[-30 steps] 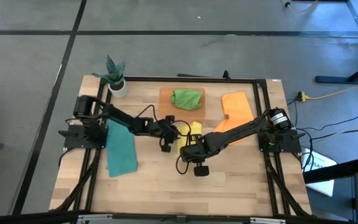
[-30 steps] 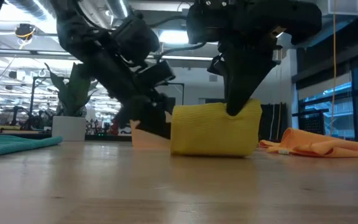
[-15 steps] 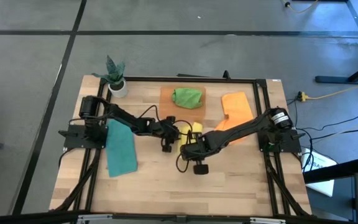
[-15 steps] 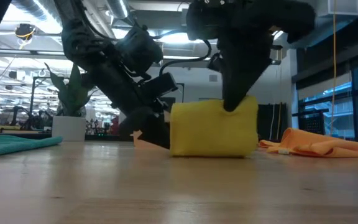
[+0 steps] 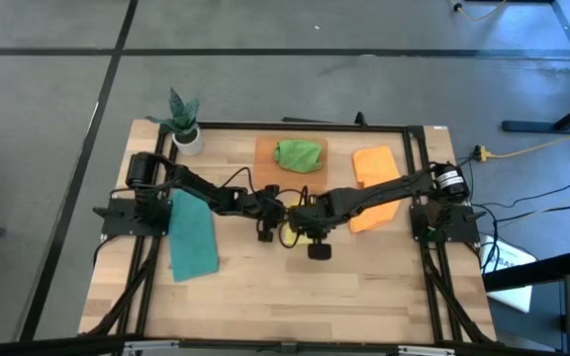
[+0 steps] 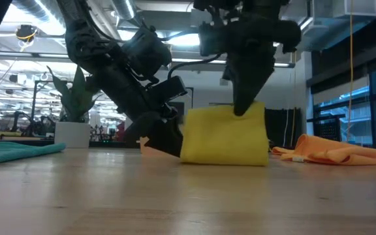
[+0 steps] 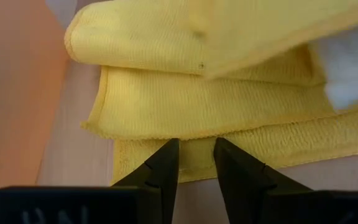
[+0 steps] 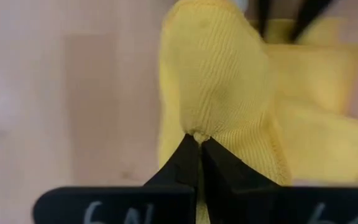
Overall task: Roll microfiber towels into tight, uniform cylinder then place into a basket
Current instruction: Roll the yellow microfiber cloth
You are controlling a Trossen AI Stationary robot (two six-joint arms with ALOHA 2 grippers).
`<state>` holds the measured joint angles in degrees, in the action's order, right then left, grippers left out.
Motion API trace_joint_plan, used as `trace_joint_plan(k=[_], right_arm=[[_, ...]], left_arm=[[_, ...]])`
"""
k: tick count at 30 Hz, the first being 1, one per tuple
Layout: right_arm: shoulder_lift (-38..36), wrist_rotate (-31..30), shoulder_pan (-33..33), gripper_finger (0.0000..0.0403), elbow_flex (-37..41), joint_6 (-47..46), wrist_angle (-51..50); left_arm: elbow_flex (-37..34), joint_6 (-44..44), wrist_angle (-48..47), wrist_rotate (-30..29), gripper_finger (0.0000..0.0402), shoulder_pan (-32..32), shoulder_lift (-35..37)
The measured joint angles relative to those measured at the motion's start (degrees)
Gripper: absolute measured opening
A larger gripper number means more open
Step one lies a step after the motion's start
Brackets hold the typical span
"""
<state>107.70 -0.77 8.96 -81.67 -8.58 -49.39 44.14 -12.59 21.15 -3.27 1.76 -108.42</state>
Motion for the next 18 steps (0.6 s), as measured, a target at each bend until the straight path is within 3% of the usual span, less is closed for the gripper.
trace_joint_plan(k=[8,18], right_arm=[[0.0,18.3,-2.9,0.0008,0.6,4.6,4.2],[0.0,20.4,-8.7,0.0008,8.0,4.1,12.0]], left_arm=[[0.0,0.0,0.0,0.0,0.0098,0.0,0.0],[-0.1,0.0,0.0,0.0,0.0098,0.0,-0.1]])
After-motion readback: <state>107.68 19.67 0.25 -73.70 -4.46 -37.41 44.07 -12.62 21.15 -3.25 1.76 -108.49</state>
